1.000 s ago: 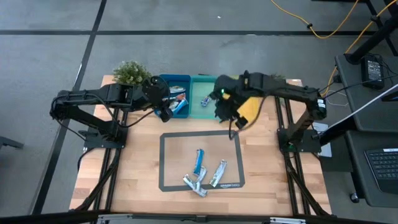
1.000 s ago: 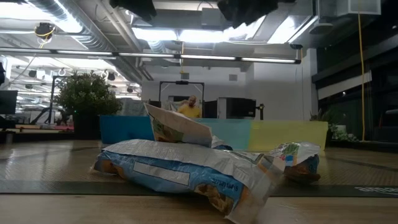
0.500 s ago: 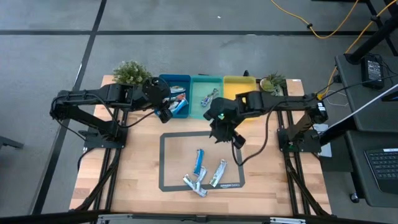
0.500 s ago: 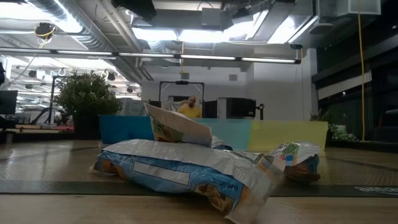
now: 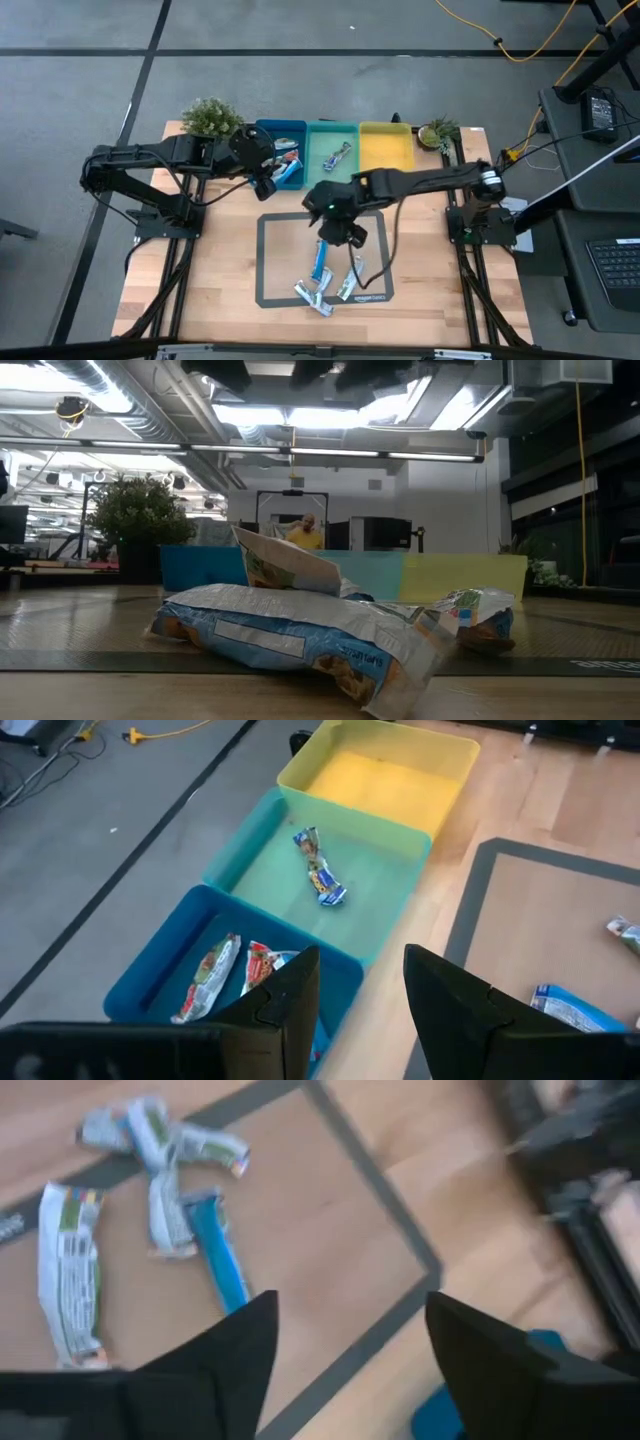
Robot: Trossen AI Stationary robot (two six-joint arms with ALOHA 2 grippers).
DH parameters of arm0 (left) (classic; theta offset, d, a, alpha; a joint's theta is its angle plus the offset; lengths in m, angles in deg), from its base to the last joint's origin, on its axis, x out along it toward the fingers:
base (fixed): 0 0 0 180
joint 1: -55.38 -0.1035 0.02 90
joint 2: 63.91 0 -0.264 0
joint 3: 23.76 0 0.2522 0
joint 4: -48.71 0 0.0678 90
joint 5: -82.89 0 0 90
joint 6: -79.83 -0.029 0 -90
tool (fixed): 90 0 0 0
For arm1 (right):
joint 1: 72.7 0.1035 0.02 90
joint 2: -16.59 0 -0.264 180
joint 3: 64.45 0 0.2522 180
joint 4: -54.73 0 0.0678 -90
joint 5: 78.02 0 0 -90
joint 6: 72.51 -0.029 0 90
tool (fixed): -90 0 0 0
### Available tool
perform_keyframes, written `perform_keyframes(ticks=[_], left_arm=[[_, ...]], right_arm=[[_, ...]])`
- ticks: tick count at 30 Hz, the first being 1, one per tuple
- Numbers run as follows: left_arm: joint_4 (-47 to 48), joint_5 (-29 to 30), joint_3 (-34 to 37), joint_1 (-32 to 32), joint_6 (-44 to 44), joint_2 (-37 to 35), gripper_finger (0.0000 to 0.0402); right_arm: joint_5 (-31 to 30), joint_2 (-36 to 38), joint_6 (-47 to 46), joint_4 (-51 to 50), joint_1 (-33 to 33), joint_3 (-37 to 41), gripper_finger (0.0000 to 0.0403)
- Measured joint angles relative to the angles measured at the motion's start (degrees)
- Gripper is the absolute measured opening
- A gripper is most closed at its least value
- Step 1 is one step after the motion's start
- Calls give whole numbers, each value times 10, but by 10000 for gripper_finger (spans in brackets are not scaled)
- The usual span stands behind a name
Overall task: Pick and place Granola Bars by type
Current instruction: Put the blue granola bar into the green bin
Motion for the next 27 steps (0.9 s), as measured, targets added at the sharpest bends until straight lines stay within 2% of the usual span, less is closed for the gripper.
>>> perform_keyframes(ticks=[5,17,27], left_arm=[[0,0,0,0,-6,0,139],[1,0,0,0,-21,0,139],[4,0,0,0,-21,0,139]], right_arm=[[0,-55,16,-4,-3,0,284],[-24,-177,-33,-26,-3,1,287],[3,-202,-54,-18,-2,0,253]])
